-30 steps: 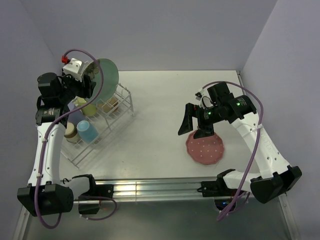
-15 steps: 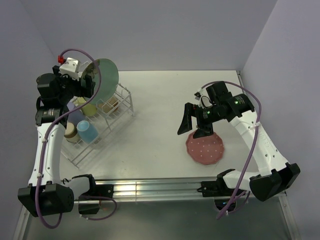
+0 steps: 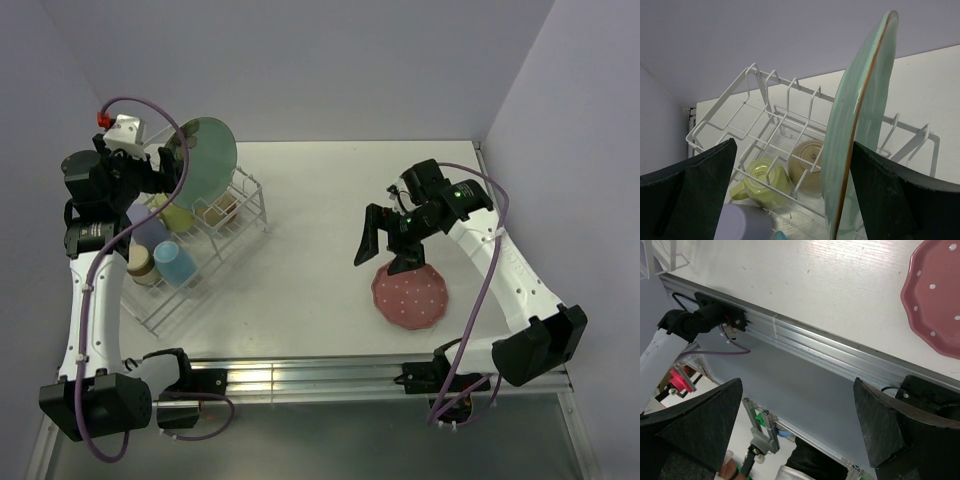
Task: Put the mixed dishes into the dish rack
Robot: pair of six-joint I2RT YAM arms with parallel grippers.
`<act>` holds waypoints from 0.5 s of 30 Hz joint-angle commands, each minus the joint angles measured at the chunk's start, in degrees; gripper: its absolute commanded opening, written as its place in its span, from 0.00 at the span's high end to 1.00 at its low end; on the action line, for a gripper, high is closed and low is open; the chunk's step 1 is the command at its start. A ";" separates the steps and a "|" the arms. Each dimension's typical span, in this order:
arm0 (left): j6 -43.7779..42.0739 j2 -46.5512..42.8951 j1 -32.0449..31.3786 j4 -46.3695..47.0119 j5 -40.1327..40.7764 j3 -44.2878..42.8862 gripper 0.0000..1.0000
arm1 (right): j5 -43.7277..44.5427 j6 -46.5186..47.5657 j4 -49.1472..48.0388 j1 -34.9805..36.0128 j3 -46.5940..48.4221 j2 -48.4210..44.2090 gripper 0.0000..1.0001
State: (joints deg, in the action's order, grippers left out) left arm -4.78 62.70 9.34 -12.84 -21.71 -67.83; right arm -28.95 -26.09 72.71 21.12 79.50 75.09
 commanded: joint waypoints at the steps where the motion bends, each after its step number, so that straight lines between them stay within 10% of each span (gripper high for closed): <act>1: 0.83 -1.53 0.59 3.35 -5.25 -2.21 0.01 | -0.32 -0.54 -1.25 0.14 3.28 0.32 0.00; 15: 0.82 -0.91 0.59 0.54 -9.31 -7.83 0.01 | -1.37 0.16 -1.08 0.23 4.25 -0.29 0.00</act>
State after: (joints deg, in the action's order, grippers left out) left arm -4.73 62.43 9.67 -12.97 -29.61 -71.96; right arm -29.63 -26.11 72.47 21.12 80.75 76.01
